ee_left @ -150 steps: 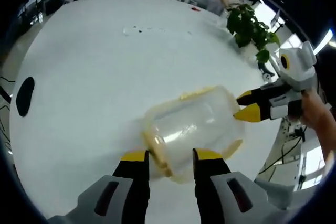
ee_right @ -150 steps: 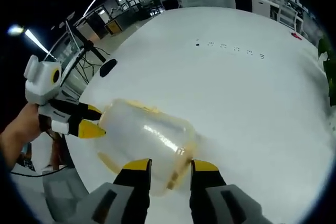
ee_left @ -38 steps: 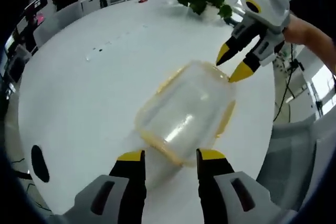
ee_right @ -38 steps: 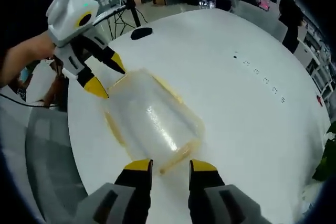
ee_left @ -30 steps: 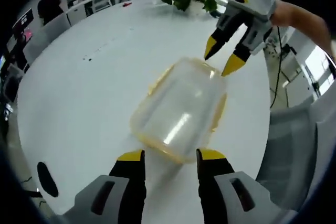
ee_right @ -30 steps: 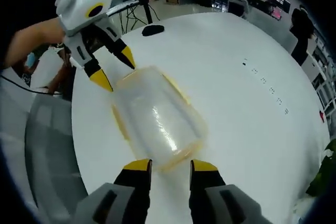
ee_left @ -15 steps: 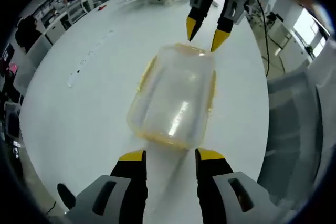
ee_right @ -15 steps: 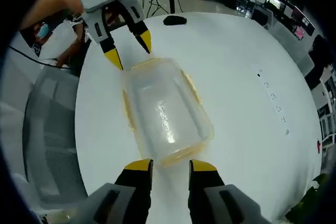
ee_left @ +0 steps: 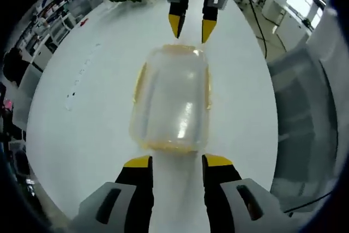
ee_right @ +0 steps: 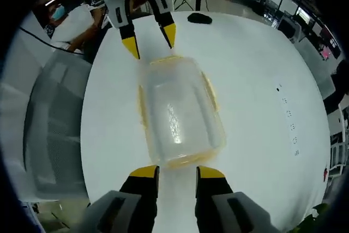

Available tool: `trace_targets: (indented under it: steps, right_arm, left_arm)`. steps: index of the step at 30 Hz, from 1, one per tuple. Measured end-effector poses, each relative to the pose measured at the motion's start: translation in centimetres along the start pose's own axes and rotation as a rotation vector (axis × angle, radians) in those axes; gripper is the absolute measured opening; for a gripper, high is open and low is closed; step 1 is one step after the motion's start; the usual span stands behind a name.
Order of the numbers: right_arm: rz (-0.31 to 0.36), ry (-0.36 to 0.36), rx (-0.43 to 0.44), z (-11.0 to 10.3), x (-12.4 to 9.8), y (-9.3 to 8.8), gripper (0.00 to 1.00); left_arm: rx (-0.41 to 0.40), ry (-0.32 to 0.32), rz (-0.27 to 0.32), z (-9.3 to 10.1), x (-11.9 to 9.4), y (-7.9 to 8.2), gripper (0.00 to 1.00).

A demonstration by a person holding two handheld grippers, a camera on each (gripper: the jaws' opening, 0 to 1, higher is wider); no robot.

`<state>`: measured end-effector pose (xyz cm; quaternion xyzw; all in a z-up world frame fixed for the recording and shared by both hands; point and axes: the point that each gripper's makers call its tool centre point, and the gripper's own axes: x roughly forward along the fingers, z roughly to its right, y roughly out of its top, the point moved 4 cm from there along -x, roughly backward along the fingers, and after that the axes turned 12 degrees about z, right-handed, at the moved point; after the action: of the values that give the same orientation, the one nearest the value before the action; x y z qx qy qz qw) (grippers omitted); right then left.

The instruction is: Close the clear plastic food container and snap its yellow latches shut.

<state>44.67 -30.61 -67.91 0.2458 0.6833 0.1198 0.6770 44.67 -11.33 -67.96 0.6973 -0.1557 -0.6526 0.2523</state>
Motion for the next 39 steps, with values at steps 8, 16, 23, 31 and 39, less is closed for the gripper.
trace_targets:
  steps: [8, 16, 23, 31, 39]
  right_arm:
    - [-0.007, -0.01, -0.029, 0.6, 0.0, 0.3, 0.23]
    - [-0.003, -0.007, -0.033, 0.8, 0.5, 1.2, 0.23]
    - [0.023, 0.009, -0.037, 0.7, 1.1, 2.8, 0.22]
    - [0.055, 0.024, -0.03, 0.7, 1.4, 4.0, 0.22]
    - [0.079, 0.037, -0.038, 0.4, 2.0, 5.3, 0.22]
  left_arm:
    - [0.057, -0.005, -0.003, -0.4, -0.1, 0.7, 0.34]
    - [0.074, -0.029, 0.019, -0.3, 0.2, 1.8, 0.34]
    - [0.098, -0.045, 0.034, -0.6, 0.5, 3.6, 0.35]
    - [0.135, -0.066, 0.042, -0.5, 1.2, 4.5, 0.35]
    - [0.133, -0.069, 0.063, -0.5, 1.7, 5.6, 0.35]
